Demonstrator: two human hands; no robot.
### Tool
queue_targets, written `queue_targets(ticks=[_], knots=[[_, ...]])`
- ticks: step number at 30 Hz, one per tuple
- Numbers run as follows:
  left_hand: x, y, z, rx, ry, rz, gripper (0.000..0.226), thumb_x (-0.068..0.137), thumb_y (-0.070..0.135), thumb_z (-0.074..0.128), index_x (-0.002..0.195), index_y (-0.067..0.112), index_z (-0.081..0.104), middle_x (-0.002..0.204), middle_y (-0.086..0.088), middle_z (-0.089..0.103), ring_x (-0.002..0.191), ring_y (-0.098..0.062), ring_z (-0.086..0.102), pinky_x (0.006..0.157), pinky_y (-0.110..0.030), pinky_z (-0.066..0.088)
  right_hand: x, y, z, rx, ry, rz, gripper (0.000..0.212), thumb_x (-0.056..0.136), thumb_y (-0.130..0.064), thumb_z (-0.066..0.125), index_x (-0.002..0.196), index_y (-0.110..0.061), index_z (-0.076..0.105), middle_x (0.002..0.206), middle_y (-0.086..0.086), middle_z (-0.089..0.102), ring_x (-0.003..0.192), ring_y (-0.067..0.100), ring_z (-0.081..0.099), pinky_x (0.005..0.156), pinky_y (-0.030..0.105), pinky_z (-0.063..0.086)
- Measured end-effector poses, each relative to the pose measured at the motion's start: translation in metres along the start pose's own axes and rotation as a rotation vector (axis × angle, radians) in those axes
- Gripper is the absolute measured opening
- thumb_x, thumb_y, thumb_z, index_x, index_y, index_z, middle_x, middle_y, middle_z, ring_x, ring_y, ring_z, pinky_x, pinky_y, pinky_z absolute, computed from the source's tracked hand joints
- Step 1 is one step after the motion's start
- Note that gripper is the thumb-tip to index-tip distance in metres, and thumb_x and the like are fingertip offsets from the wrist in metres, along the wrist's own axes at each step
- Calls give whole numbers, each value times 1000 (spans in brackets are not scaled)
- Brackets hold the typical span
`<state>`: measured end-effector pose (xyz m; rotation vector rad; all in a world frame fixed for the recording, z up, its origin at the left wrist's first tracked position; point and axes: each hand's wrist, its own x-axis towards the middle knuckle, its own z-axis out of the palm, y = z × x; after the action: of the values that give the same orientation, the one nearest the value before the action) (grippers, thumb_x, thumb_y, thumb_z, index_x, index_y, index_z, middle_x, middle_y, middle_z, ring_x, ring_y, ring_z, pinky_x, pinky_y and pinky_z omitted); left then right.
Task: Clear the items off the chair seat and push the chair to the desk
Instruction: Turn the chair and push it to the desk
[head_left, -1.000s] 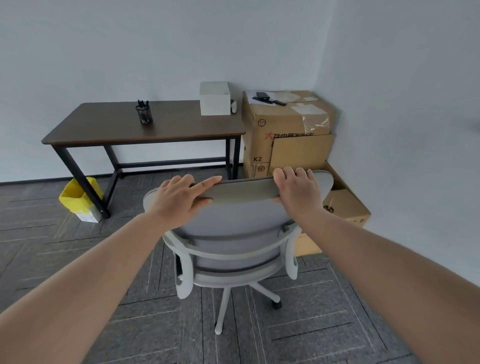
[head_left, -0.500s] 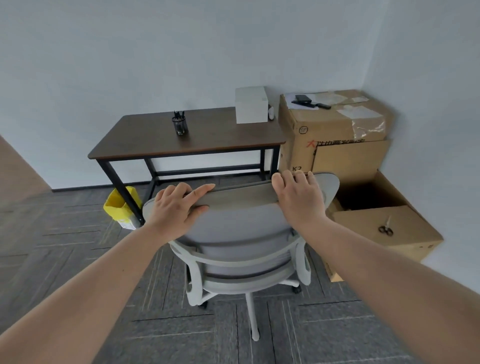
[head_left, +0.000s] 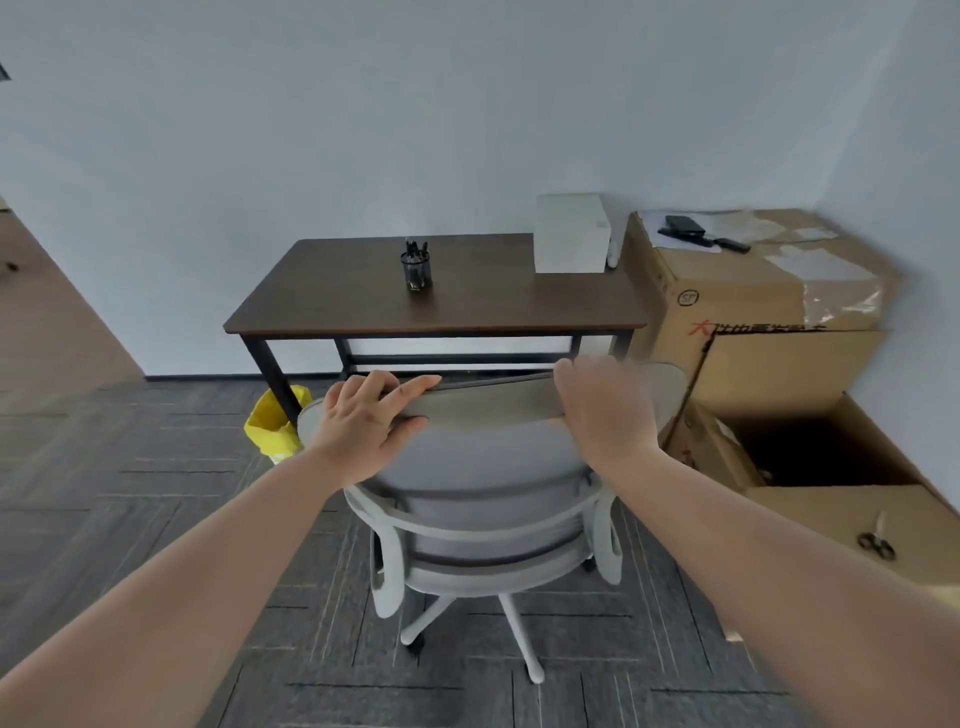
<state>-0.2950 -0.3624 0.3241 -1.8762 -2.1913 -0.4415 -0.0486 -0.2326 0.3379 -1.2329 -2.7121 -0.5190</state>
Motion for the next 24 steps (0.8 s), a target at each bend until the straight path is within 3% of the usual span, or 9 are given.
queue_targets(ticks=[3,11,14,17,22,24], knots=[[14,-40,5,-24,12,27,49,85,55,30,133,46,30,104,0,54,97,-26,52,95,-46,37,25,-26,-3,-12,1,52,55,79,-16,71,126,-7,44,116,15,58,109,35,56,101,51,43],[61,-148,11,-30,-91,89,60,83,60,20,140,45,29,103,2,50,103,-24,49,105,-42,28,98,-95,-7,-40,-55,71,60,87,-24,64,134,-9,31,130,15,49,121,36,48,108,50,35],[79,-175,11,-43,-137,67,53,90,55,33,142,44,29,109,1,49,113,-23,45,113,-46,17,126,-111,-4,-25,-63,71,59,89,-30,61,134,-8,30,132,16,47,123,38,45,109,49,33],[95,-195,13,-69,-136,64,51,94,41,46,142,41,31,116,-1,49,123,-23,39,115,-48,8,152,-123,1,-43,-31,107,58,83,-32,69,127,-9,39,121,14,55,111,36,54,103,48,41],[121,-230,21,-97,-122,78,49,93,43,48,138,46,29,112,-2,51,121,-26,43,113,-51,16,192,-137,14,-53,-7,81,63,78,-37,74,124,-7,42,113,13,57,104,34,57,99,49,44],[128,-243,24,-85,-110,91,47,90,52,36,135,49,23,110,-1,52,117,-27,46,112,-53,24,206,-140,19,-79,23,94,71,66,-38,84,116,-6,46,100,14,61,91,35,61,90,50,51]])
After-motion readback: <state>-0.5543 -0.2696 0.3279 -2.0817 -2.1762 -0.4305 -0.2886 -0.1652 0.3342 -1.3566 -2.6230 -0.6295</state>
